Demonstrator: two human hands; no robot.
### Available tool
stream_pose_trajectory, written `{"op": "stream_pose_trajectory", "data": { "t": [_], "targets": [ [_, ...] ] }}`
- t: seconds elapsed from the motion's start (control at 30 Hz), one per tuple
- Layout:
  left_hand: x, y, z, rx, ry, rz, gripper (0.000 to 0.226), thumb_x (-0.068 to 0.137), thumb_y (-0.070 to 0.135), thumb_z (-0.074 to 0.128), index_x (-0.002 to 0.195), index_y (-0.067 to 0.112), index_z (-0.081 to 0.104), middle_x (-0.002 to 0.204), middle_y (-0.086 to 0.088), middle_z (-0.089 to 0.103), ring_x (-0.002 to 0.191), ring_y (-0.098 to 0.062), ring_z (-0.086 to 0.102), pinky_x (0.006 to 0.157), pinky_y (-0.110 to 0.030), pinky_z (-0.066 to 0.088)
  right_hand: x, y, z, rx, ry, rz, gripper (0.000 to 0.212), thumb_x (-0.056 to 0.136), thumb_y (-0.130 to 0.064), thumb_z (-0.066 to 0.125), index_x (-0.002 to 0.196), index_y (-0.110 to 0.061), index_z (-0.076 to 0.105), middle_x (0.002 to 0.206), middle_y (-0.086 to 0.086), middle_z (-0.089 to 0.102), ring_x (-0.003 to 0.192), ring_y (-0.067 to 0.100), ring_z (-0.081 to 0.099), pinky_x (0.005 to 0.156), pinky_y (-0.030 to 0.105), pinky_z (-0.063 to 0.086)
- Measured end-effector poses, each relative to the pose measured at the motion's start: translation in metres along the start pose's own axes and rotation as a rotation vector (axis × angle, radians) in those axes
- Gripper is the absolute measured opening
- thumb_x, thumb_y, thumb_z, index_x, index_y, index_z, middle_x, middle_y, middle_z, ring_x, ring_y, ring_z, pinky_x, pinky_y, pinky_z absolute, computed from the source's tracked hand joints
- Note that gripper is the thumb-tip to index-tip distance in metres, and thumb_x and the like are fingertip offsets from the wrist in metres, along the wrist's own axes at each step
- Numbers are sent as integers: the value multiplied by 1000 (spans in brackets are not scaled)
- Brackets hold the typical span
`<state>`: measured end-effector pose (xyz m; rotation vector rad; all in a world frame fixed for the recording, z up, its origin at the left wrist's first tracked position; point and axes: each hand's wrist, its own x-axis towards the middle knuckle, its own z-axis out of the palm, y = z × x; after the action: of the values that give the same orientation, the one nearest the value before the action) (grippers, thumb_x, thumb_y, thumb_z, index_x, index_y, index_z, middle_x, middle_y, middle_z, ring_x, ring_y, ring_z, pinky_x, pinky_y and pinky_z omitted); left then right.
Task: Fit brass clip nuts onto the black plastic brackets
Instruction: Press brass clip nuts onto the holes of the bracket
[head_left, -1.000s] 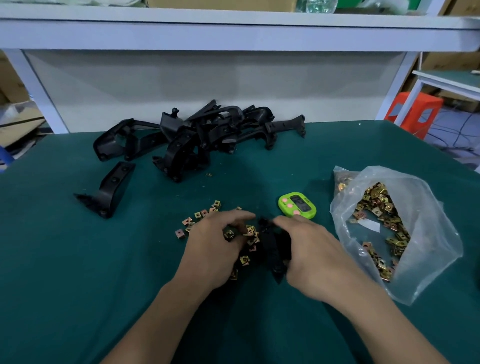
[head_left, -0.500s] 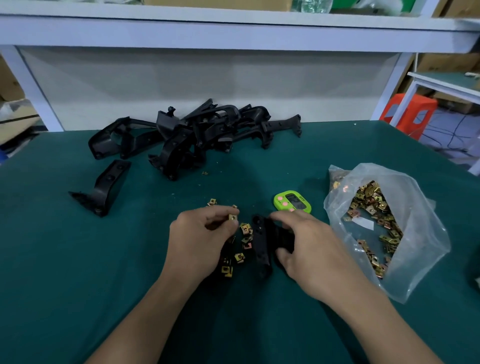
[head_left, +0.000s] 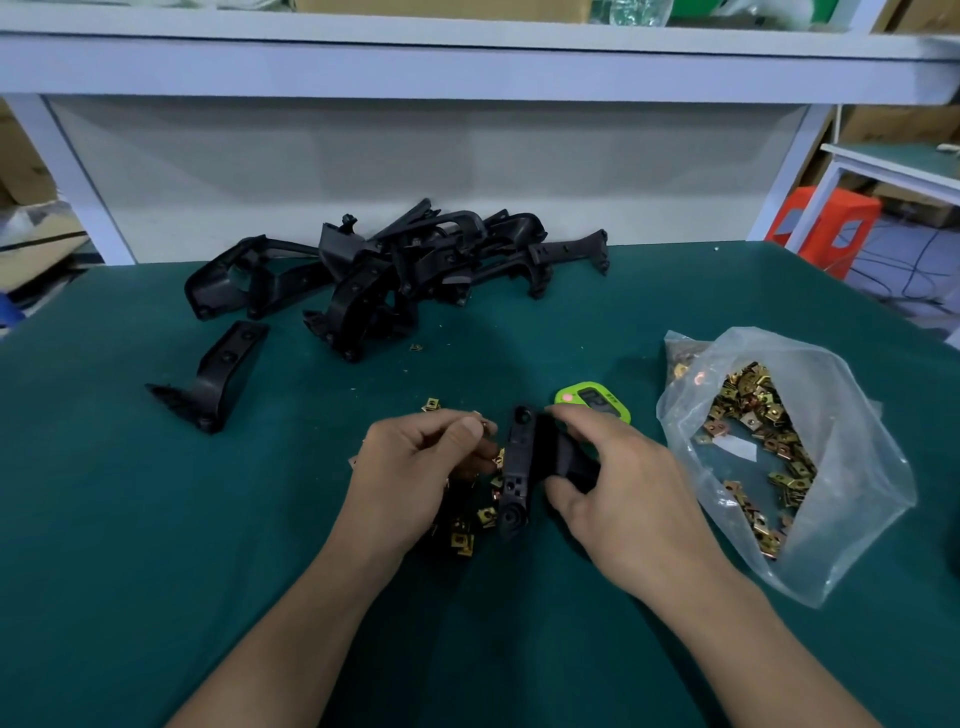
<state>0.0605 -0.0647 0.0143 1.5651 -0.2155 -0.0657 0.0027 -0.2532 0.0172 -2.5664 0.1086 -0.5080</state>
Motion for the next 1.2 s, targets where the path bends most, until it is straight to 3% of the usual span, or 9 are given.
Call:
{"op": "stream_pose_trajectory", "data": {
  "t": [0.17, 0.33, 0.4, 0.5, 0.57, 0.8, 0.97, 1.2],
  "targets": [
    [-2, 4, 0, -36, -56, -54, 25, 98, 15, 65, 79, 11, 80, 72, -9, 74, 63, -15, 69, 61, -18, 52, 0, 3, 1, 91, -31, -48, 69, 75, -23, 84, 130, -48, 51, 114, -29, 59, 101, 2, 59, 86, 22, 49],
    [-5, 7, 3, 49, -70, -23, 30, 99, 17, 65, 74, 10, 80, 67, -3, 75, 63, 5, 65, 62, 4, 40, 0, 5, 3, 119, -49, -58, 69, 74, -22, 83, 126, -51, 49, 103, -41, 54, 95, -3, 56, 79, 0, 38],
    [-4, 6, 3, 63, -80, -31, 30, 100, 19, 64, 75, 12, 80, 66, -3, 74, 61, 0, 66, 62, 1, 42, 0, 5, 3, 120, -45, -63, 69, 74, -21, 82, 125, -53, 48, 104, -45, 52, 97, -3, 56, 80, 3, 40],
    [-3, 2, -1, 131, -136, -29, 30, 101, 26, 63, 78, 16, 79, 68, -5, 74, 63, -11, 67, 63, -19, 51, -3, 3, 3, 82, -31, -68, 71, 74, -23, 83, 128, -52, 48, 114, -32, 59, 103, 1, 57, 87, 21, 49],
    [-2, -1, -5, 167, -169, -22, 30, 102, 28, 62, 79, 18, 79, 70, -6, 75, 63, -16, 69, 63, -25, 54, -4, 3, 3, 80, -47, -70, 71, 75, -24, 83, 130, -51, 48, 121, -27, 61, 104, 2, 58, 90, 24, 51],
    [-4, -2, 1, 139, -92, -21, 28, 100, 29, 64, 80, 24, 82, 67, -4, 75, 61, -11, 69, 58, -19, 49, -2, 3, 3, 111, -86, -58, 65, 76, -23, 81, 131, -47, 56, 117, -26, 63, 100, 2, 61, 88, 25, 53],
    [-13, -1, 9, 120, -12, -94, 32, 100, 33, 64, 76, 21, 82, 70, -5, 76, 61, -15, 65, 58, -28, 51, -4, -2, 4, 77, -68, -58, 69, 76, -21, 82, 134, -46, 53, 121, -23, 62, 105, 11, 62, 91, 33, 54],
    [-20, 4, 16, 261, 61, -41, 50, 101, 34, 61, 63, 1, 59, 48, 1, 47, 45, -13, 37, 43, -26, 32, -6, -7, 3, 22, -68, -44, 67, 80, -18, 79, 137, -43, 54, 126, -19, 61, 106, 23, 65, 90, 40, 54]
  ]
}}
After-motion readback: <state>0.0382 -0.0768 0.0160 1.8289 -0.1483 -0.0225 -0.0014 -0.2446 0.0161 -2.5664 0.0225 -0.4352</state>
